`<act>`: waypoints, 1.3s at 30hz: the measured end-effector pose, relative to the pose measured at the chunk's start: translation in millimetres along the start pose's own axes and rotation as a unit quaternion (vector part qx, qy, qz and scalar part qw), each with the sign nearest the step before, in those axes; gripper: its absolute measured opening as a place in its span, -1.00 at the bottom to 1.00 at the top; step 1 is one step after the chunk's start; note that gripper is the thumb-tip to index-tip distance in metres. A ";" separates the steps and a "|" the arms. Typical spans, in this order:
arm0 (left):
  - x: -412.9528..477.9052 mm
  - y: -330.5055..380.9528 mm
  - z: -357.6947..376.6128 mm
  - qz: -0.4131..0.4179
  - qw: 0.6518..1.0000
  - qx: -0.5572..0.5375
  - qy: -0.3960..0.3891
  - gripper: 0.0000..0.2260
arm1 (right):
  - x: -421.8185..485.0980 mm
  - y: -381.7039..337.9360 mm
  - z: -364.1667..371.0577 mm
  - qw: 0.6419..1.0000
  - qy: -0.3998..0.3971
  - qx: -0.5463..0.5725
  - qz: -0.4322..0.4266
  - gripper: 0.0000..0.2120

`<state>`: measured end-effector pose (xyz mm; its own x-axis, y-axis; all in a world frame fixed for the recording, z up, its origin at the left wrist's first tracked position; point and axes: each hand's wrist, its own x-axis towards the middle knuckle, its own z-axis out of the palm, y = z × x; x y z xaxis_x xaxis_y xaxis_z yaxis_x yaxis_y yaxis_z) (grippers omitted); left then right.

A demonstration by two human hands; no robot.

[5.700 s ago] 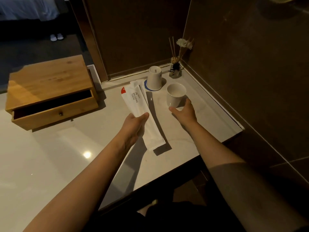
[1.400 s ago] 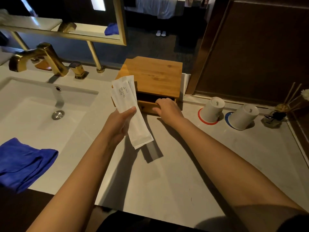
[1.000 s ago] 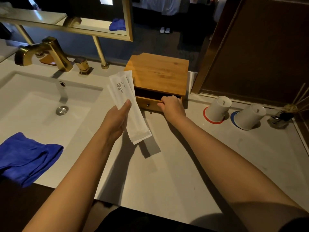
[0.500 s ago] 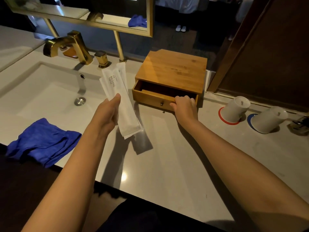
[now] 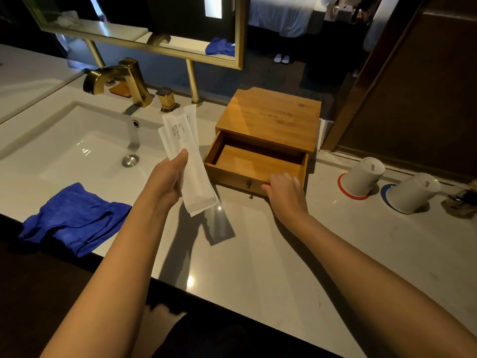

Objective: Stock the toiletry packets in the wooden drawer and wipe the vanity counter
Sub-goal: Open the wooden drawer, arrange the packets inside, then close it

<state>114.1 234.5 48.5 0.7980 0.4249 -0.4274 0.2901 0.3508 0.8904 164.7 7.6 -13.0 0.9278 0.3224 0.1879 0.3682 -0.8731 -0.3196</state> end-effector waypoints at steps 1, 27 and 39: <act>-0.1 0.7 0.7 -0.001 1.000 -0.005 -0.001 -0.76 | -3.5 -1.9 -0.5 1.000 -0.003 -0.004 -0.005 -0.79; 5.1 19.0 -8.0 0.005 0.996 -0.085 -0.016 -0.75 | -65.9 -16.9 4.9 0.995 -0.048 0.007 -0.089 -0.78; 7.6 13.8 -1.9 0.007 0.996 -0.077 -0.034 -0.68 | -77.1 -23.9 7.8 0.997 -0.017 -0.003 -0.069 -0.85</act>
<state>123.2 244.1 57.2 0.8369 0.3742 -0.3994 0.1993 0.4712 0.8592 84.8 6.5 -27.2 0.8697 0.4521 0.1978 0.4924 -0.8215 -0.2875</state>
